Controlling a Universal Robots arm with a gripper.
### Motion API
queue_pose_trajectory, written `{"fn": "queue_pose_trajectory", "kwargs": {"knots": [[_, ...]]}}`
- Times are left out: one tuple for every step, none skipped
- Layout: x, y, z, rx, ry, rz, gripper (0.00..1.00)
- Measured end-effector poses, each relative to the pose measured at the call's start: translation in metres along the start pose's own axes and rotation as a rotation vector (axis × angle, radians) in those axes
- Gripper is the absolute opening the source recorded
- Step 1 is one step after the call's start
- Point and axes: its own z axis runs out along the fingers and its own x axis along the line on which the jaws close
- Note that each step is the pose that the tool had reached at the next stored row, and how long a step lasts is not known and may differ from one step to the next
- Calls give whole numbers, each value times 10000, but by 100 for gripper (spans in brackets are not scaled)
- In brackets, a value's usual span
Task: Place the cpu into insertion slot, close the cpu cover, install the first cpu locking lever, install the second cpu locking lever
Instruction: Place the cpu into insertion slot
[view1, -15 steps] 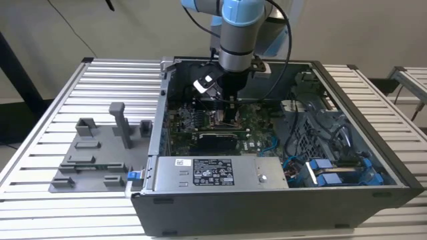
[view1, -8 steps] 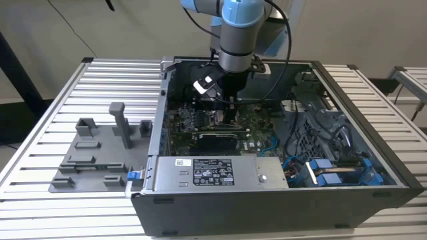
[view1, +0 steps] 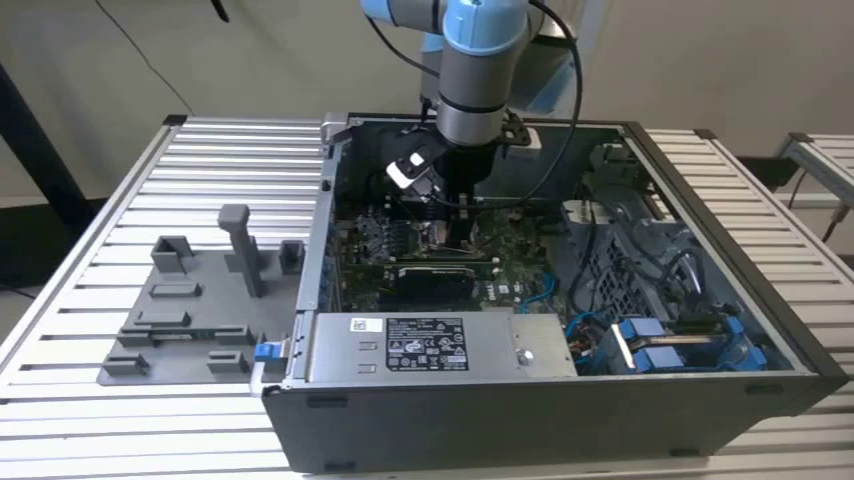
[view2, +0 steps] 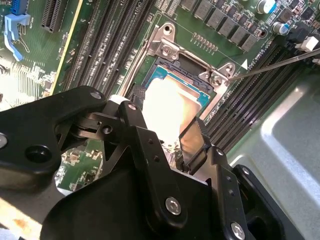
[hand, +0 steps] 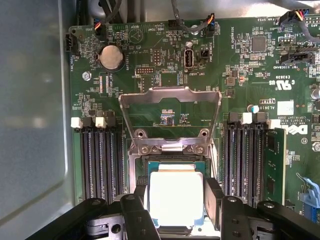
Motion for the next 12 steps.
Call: {"fn": "queue_pose_trajectory", "kwargs": {"knots": [[0, 0, 2, -7, 1, 0, 54], [0, -2, 4, -19, 0, 1, 54], [0, -3, 7, -35, -5, 1, 54], [0, -4, 12, -54, -8, -3, 54], [1, -6, 15, -70, -16, -3, 54], [2, -7, 17, -82, -23, -4, 54], [4, -9, 19, -93, -25, -4, 54], [6, -10, 21, -99, -25, -5, 54], [8, -11, 22, -100, -25, -6, 54], [13, -11, 23, -103, -26, -5, 54], [17, -12, 25, -109, -26, -5, 54], [22, -13, 28, -115, -24, -6, 54]]}}
